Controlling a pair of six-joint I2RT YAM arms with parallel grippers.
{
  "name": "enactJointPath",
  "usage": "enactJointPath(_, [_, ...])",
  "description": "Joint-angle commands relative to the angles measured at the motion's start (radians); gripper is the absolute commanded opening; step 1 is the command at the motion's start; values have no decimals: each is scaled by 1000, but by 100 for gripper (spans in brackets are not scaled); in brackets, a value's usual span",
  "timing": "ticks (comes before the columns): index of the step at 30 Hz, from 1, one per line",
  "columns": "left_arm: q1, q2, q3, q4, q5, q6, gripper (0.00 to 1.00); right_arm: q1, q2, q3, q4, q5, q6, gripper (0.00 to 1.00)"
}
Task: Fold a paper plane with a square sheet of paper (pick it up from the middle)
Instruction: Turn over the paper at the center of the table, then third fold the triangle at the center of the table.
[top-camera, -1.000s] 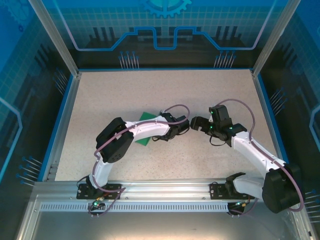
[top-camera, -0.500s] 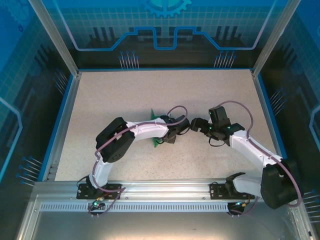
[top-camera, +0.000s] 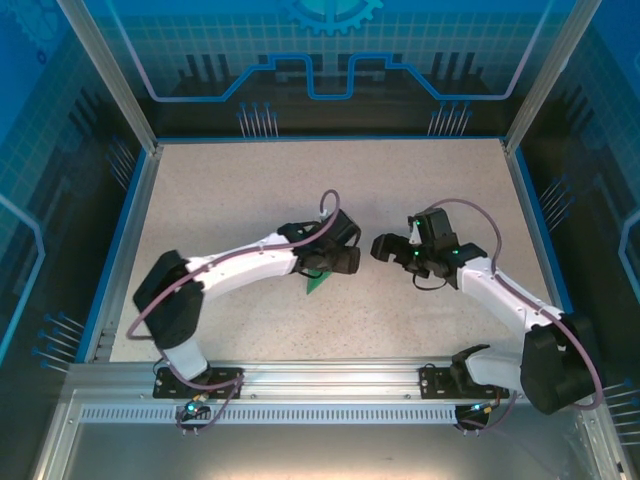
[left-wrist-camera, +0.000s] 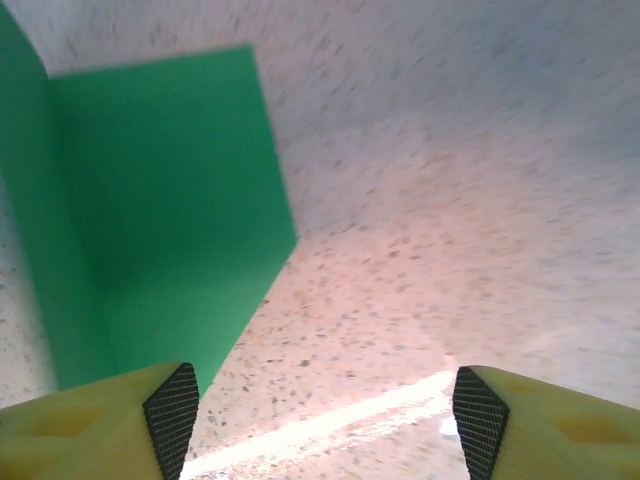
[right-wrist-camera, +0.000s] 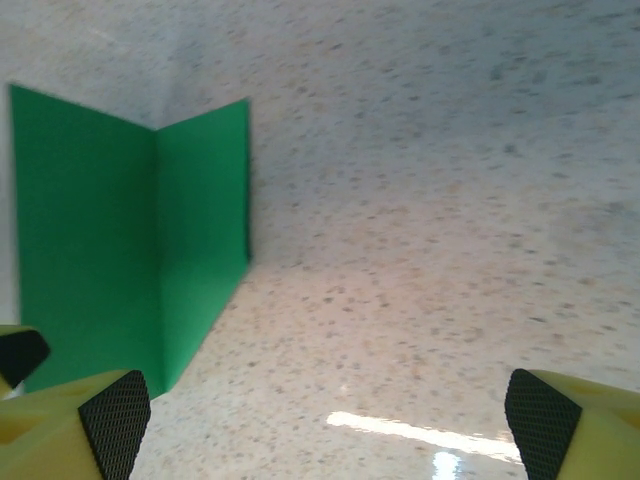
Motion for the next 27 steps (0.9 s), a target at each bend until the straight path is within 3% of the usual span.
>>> enactJointPath(1, [30,-73,-71,54,61,-12,75,58,42,39,53,-84,17,96])
enactJointPath(8, [132,-189,-224,151,125,-70,81,182,195,90,156,-189,68,96])
enactJointPath(14, [213,-227,-345,229,200,-116,85,228,292,109,153,-195,113,92])
enactJointPath(22, [260,-222,-412,283,224,-166,84,261,327,86,132,-244,155,77])
enactJointPath(27, [272,-214,-419,291,230,-171,83,271,321,52,113,-239,216,62])
